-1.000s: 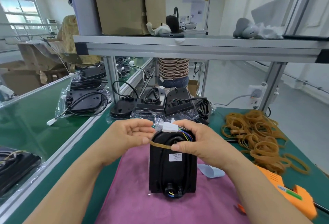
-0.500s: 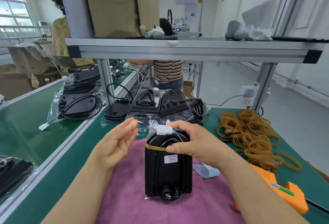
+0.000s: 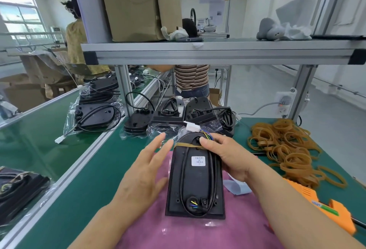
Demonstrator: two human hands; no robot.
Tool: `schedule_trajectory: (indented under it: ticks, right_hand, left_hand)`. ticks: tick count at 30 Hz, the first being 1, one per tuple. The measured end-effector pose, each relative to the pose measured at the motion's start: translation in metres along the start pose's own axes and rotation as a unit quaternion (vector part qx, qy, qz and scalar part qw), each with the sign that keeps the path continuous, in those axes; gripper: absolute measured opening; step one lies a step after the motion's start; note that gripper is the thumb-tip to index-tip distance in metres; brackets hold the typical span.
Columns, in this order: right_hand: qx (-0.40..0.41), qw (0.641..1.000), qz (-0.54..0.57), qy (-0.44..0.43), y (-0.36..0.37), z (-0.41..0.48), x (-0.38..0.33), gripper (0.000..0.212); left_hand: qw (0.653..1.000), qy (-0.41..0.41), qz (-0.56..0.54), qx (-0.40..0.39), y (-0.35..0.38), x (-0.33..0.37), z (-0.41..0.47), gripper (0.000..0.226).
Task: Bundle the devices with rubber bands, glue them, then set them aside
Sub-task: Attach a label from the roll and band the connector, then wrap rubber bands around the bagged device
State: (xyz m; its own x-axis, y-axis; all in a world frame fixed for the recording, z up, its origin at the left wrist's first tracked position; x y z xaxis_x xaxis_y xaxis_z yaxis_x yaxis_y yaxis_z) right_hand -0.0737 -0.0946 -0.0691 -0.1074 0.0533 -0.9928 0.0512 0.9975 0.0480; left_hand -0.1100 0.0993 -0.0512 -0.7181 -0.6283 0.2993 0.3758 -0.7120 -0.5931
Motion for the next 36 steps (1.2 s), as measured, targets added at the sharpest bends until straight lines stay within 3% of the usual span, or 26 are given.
schedule_trajectory:
  ticks: [2,5,8,11,13,14,16,23,25,29,31,36]
  right_hand:
    - [-0.004,0.999,-0.013,0.047,0.000,-0.002,0.006,0.042]
    - [-0.020,0.994,0.016,0.109,0.004,-0.009,0.013,0.045]
    - [-0.018,0.985,0.029,0.172,0.002,-0.017,0.021,0.044]
    - [0.002,0.985,-0.054,0.166,-0.006,-0.023,0.025,0.041]
    - [0.035,0.984,-0.091,0.146,-0.020,-0.026,0.027,0.020]
    - [-0.002,0.984,-0.107,0.141,-0.017,-0.027,0.030,0.027]
    - [-0.072,0.976,-0.146,0.144,-0.008,-0.032,0.037,0.043]
    - [-0.053,0.952,-0.275,0.122,-0.017,-0.019,0.050,0.026]
    - [-0.006,0.956,-0.279,0.093,-0.032,-0.011,0.044,0.020]
    - [0.185,0.948,-0.258,-0.008,-0.086,0.011,0.017,0.012]
    - [0.260,0.911,-0.313,-0.066,-0.110,0.018,0.003,0.017]
    - [0.371,0.797,-0.457,-0.135,-0.160,0.034,-0.019,0.023]
  left_hand:
    - [0.997,0.079,0.018,0.003,0.002,0.014,0.003,0.096]
    - [0.991,0.135,-0.006,-0.004,0.001,0.034,0.004,0.041]
    - [0.991,0.112,-0.067,-0.012,0.002,0.042,0.009,0.046]
    - [0.976,-0.049,-0.205,-0.054,0.007,0.036,0.018,0.058]
    - [0.959,-0.156,-0.231,-0.051,0.006,0.026,0.016,0.047]
    - [0.956,-0.192,-0.215,-0.048,0.006,0.020,0.013,0.043]
    - [0.952,-0.241,-0.180,-0.056,0.006,0.014,0.009,0.040]
    - [0.883,-0.383,-0.222,-0.153,0.039,0.004,-0.020,0.032]
    - [0.857,-0.432,-0.225,-0.167,0.048,-0.007,-0.032,0.038]
    - [0.835,-0.474,-0.195,-0.199,0.060,-0.022,-0.048,0.034]
    - [0.835,-0.475,-0.172,-0.218,0.064,-0.024,-0.050,0.034]
    - [0.901,-0.381,0.011,-0.207,0.055,-0.026,-0.038,0.049]
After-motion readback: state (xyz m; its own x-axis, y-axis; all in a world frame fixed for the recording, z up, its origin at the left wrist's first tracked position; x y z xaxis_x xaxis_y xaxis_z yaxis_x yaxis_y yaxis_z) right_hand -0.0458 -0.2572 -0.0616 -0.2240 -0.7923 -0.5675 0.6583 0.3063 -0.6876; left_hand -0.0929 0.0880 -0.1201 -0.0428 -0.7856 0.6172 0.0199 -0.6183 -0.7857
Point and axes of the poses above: each hand's wrist, its own z-axis towards the middle knuckle, its own y-axis out of the palm, x = y × z, the point moved 8 cm from there along z, towards the middle knuckle, and after that the axes turned 12 degrees about x, right-handed, at the moved point
